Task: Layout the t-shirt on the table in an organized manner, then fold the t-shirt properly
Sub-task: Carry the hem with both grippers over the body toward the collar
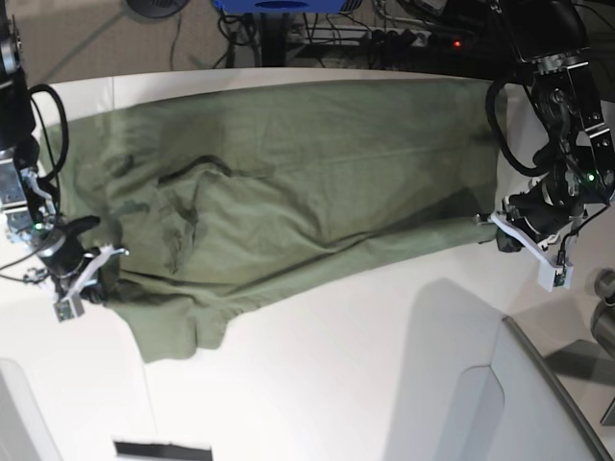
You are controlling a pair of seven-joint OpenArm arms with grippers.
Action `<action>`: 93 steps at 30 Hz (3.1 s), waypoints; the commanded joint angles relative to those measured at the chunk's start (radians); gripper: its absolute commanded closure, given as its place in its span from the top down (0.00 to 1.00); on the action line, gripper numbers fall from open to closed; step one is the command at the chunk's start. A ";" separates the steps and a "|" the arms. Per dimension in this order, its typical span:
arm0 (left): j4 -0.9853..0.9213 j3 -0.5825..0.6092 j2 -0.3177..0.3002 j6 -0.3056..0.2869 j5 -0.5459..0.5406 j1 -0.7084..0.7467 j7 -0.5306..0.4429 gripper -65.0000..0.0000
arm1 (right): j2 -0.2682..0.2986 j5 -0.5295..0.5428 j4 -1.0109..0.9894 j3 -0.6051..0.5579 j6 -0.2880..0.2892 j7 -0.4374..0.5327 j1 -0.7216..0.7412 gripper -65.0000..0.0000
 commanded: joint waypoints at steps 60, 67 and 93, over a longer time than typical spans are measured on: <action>-0.064 -0.061 -0.112 -0.009 -0.009 0.057 -0.016 0.00 | 0.040 0.002 0.200 0.424 0.313 -0.538 -0.100 0.00; -0.093 -0.055 -0.106 -0.023 -0.009 0.062 -0.019 0.00 | 0.041 0.003 0.200 0.424 0.313 -0.565 -0.106 0.00; -0.092 -0.055 -0.049 -0.098 -0.001 0.149 -0.023 0.00 | 0.017 0.003 0.198 0.505 0.316 -0.620 -0.183 0.00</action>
